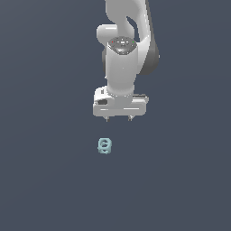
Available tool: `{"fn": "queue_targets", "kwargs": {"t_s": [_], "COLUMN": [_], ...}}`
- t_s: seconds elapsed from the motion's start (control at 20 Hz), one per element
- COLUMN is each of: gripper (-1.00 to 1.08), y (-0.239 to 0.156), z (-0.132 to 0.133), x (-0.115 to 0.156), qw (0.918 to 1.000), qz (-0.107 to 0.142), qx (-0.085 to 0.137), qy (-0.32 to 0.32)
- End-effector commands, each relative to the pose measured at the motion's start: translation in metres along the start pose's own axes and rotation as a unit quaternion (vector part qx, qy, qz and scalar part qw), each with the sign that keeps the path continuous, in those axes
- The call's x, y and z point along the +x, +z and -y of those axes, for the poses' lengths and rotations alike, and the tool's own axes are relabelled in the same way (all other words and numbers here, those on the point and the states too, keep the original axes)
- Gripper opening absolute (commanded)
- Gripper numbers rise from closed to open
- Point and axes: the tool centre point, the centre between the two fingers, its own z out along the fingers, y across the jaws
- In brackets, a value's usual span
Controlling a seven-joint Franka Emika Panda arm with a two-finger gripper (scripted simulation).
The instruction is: Pick up the object and move it to a goal position.
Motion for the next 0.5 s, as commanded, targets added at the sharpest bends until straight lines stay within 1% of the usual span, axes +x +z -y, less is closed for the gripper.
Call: {"fn": "queue_targets", "kwargs": {"t_s": [0.0,0.2,0.45], "gripper": [1.00,1.00,1.00], "y": [0.003,0.013,0.037], "z": [-0.002,-0.008,-0.021], "x": [0.001,0.006,0.016], "qw": [1.0000,1.0000,0.9999], "qz": [0.001,0.003,0.006], "qx": [0.000,0.001,0.001], "qy": [0.001,0.006,0.015]}}
